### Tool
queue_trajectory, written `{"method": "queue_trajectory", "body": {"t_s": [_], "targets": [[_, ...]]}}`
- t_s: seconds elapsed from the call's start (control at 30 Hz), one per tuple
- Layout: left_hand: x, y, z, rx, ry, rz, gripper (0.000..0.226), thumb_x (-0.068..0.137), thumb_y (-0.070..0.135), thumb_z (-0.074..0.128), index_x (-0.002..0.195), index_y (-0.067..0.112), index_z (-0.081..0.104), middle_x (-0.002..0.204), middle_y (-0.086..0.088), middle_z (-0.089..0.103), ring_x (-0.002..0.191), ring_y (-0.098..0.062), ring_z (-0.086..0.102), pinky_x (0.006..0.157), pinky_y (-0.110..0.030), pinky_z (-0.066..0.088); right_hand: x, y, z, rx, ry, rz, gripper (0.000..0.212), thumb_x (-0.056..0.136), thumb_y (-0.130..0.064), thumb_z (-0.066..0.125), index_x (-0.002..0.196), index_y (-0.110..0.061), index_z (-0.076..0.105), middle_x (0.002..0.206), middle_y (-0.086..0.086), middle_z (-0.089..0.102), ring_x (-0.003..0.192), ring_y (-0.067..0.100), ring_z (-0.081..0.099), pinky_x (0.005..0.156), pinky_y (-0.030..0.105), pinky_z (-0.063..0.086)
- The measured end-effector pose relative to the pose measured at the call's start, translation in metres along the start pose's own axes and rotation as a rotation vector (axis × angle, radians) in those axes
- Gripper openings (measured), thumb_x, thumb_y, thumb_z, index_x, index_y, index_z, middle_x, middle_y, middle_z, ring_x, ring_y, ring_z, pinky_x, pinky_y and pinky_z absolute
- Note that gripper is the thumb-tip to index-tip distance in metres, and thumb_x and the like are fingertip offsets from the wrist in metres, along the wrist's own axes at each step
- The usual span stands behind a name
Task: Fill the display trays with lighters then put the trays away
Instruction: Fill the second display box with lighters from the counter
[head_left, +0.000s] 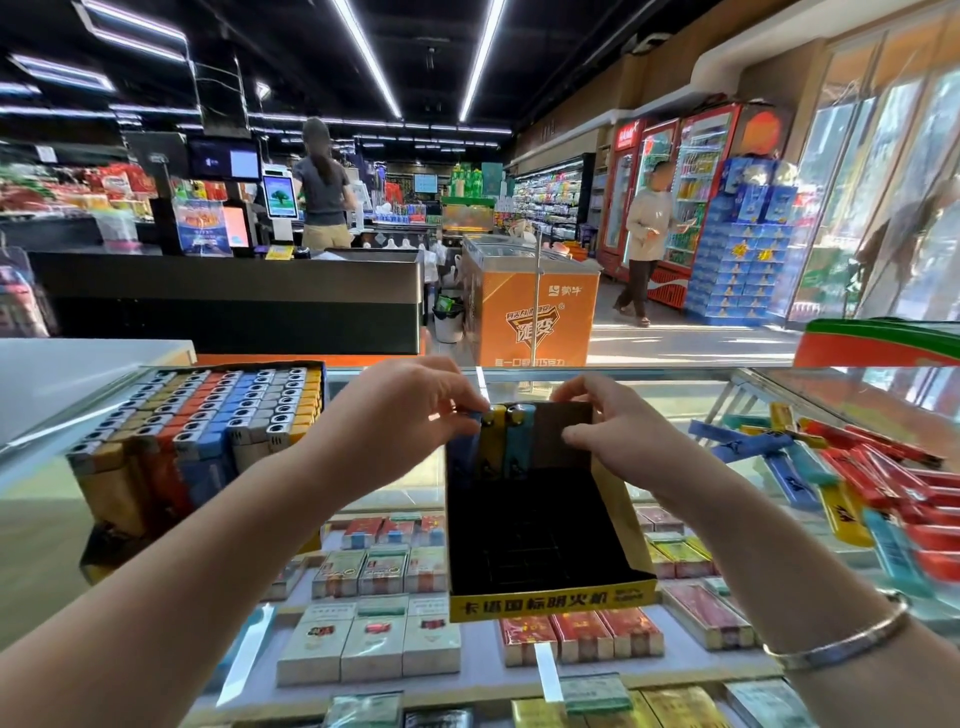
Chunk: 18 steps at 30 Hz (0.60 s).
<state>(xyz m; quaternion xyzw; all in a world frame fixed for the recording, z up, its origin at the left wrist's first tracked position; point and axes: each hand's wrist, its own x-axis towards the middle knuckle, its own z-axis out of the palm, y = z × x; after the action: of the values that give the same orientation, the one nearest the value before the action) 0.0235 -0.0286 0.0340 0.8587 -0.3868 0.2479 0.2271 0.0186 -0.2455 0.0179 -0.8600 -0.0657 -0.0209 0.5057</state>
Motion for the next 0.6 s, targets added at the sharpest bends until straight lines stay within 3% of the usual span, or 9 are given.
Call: {"method": "queue_trajectory", "body": {"t_s": [0.27,0.43,0.5,0.6], "targets": [[-0.002,-0.003,0.007,0.181,0.0,0.02,0.016,0.081,0.019,0.068,0.097,0.018,0.072,0.08,0.011,0.053,0.066,-0.007,0.052,0.058,-0.015,0.041,0.003,0.002,0.0,-0.047,-0.005,-0.006,0.03,0.088,0.001,0.05,0.099,-0.027,0.048,0.1,-0.001,0.052,0.088,0.01,0.053,0.049,0.008,0.043],[-0.004,-0.007,0.015,0.19,-0.011,-0.117,0.034,0.085,0.031,0.061,0.118,0.023,0.058,0.108,0.005,0.057,0.082,-0.011,0.058,0.068,-0.025,0.051,0.004,0.004,-0.001,-0.099,0.034,-0.013,0.044,0.08,0.012,0.039,0.097,-0.027,0.051,0.099,0.0,0.054,0.087,0.011,0.052,0.054,0.016,0.042],[-0.004,-0.012,0.018,0.138,-0.07,-0.24,0.041,0.086,0.037,0.058,0.123,0.022,0.05,0.116,0.005,0.056,0.081,-0.007,0.054,0.067,-0.021,0.047,0.004,0.005,-0.002,-0.121,0.094,-0.034,0.045,0.076,0.013,0.037,0.091,-0.027,0.053,0.095,0.002,0.056,0.084,0.012,0.053,0.056,0.021,0.041],[-0.005,-0.012,0.025,-0.065,-0.101,-0.328,0.031,0.086,0.031,0.06,0.115,0.022,0.054,0.108,0.005,0.061,0.075,-0.002,0.053,0.064,-0.021,0.046,0.003,0.006,-0.006,-0.186,0.163,-0.049,0.041,0.074,0.011,0.039,0.089,-0.024,0.055,0.09,0.004,0.058,0.08,0.012,0.053,0.057,0.024,0.039]]}}
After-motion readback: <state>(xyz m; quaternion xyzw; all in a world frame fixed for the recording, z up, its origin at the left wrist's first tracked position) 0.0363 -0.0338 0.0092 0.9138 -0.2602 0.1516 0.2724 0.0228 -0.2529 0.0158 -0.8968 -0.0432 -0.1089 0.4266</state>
